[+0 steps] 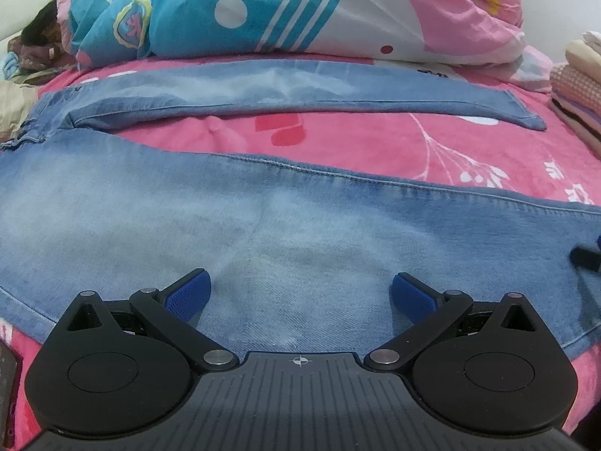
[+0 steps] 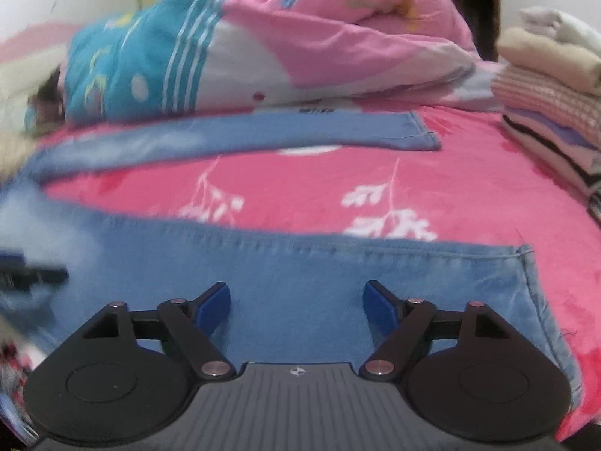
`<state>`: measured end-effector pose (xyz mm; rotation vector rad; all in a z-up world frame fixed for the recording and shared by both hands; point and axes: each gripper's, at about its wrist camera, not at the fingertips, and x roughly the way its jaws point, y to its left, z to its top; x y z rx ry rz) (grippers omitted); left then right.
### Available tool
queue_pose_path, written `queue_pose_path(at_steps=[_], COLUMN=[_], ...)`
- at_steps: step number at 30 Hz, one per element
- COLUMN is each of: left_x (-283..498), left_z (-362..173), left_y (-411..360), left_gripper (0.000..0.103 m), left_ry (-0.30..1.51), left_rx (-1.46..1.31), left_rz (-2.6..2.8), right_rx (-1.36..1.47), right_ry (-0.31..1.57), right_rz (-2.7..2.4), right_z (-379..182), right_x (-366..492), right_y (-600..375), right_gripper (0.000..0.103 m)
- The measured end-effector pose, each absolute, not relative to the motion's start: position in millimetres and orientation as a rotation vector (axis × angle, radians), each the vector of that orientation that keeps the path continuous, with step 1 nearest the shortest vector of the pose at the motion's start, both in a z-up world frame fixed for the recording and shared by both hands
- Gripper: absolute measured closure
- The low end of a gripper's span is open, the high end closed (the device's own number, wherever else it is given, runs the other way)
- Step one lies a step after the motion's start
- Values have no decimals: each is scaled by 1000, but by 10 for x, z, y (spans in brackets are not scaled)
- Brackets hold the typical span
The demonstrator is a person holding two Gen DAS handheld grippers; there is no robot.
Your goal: Fold clothes
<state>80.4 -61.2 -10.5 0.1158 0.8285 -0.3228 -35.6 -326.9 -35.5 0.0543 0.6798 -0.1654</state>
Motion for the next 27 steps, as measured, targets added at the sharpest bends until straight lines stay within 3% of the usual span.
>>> queue_pose_path(at_steps=[27], left_x=[796], left_z=[-118], left_y=[-636], left_gripper=[0], left_ry=[838], left_rx=[114], left_rz=[-302], right_rx=[-64], right_ry=[667], right_rz=[-45], right_z=[-345], right_x=[-279], right_y=[-2651], right_gripper=[14])
